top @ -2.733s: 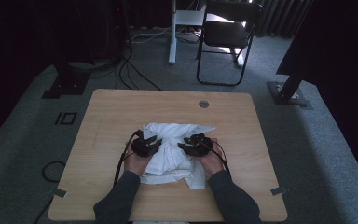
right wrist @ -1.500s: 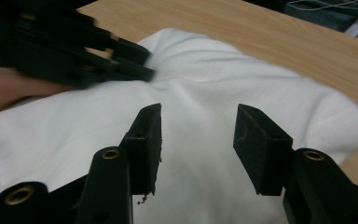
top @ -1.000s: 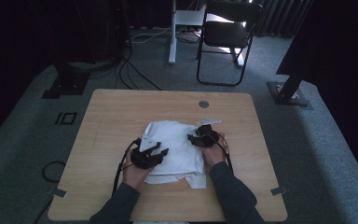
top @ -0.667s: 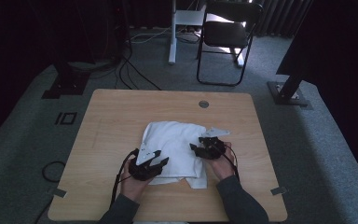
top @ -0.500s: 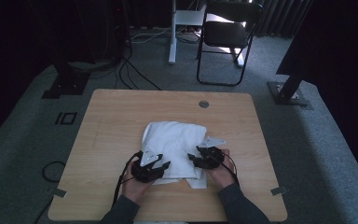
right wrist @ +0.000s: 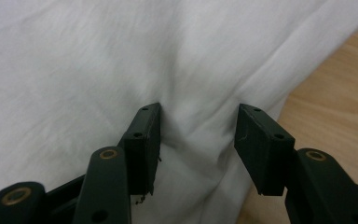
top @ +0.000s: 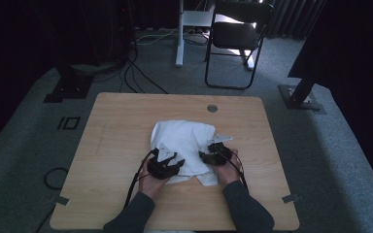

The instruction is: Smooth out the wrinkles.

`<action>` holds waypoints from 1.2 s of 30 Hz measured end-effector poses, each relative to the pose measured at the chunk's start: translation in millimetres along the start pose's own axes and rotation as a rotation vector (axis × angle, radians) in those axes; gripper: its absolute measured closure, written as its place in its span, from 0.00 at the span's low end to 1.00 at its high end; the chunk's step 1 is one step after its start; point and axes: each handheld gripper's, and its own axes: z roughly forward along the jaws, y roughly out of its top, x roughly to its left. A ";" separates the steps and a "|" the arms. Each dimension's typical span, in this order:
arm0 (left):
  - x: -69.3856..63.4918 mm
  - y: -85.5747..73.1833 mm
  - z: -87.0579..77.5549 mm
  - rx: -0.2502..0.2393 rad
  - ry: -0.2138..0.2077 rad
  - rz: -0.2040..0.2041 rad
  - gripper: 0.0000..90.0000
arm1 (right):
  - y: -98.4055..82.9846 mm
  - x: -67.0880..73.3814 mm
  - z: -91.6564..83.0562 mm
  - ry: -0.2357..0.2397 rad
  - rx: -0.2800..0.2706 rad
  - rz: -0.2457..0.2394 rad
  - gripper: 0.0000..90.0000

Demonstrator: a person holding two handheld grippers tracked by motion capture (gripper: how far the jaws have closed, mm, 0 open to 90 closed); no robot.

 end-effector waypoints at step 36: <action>47.6 -5.3 -62.2 -0.084 0.116 -0.038 0.54 | -14.4 -10.1 -49.2 -0.012 -0.154 0.067 0.47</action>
